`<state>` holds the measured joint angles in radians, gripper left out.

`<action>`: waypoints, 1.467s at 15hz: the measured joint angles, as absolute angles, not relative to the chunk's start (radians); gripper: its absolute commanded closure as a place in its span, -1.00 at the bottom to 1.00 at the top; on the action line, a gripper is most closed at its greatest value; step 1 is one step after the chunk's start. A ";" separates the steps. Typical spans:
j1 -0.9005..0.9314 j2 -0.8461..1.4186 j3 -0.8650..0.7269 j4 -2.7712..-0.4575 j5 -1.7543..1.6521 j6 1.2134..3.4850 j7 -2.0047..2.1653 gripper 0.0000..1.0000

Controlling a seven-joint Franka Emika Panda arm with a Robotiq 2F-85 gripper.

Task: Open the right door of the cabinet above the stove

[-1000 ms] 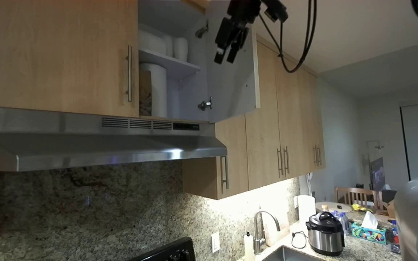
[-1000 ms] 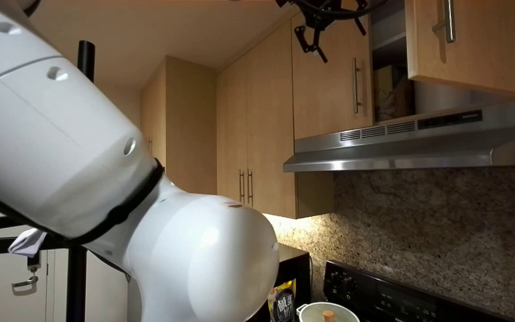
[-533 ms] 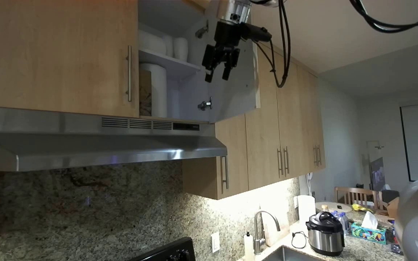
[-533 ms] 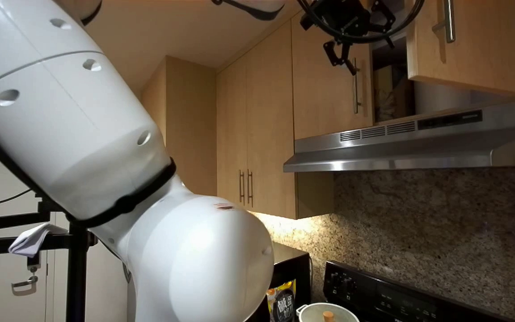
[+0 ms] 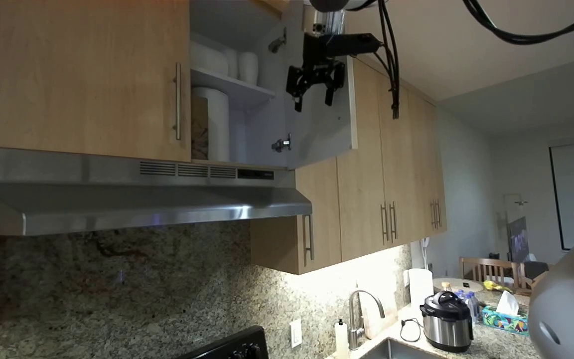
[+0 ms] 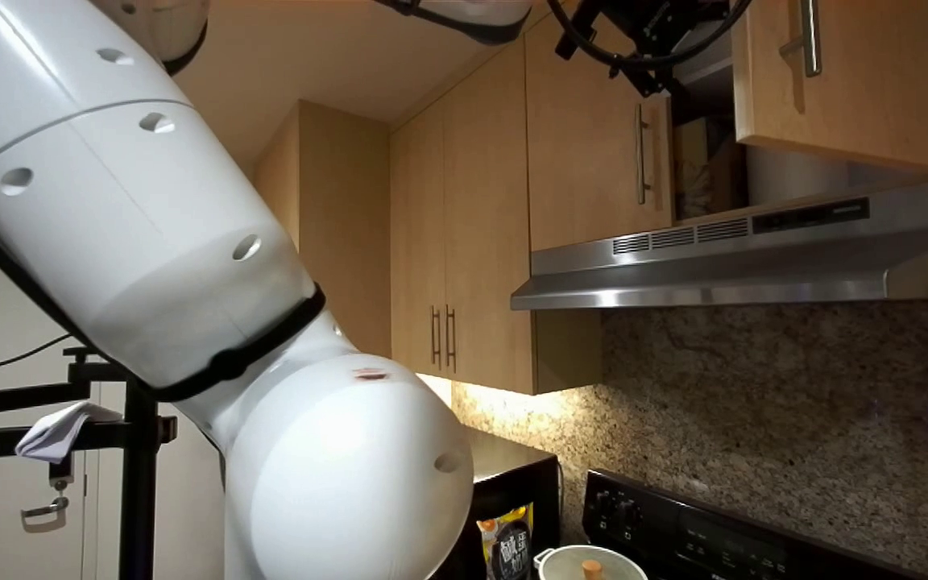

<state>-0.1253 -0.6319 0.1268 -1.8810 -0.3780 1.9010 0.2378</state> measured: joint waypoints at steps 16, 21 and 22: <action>-0.242 -0.638 0.147 -1.881 -0.496 1.867 0.565 -1.00; -0.203 -0.679 0.098 -1.890 -0.464 1.869 0.550 -1.00; -0.197 -0.692 0.088 -1.895 -0.455 1.869 0.543 -1.00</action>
<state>-0.1967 -0.6923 0.0881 -1.8951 -0.4554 1.8691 0.5431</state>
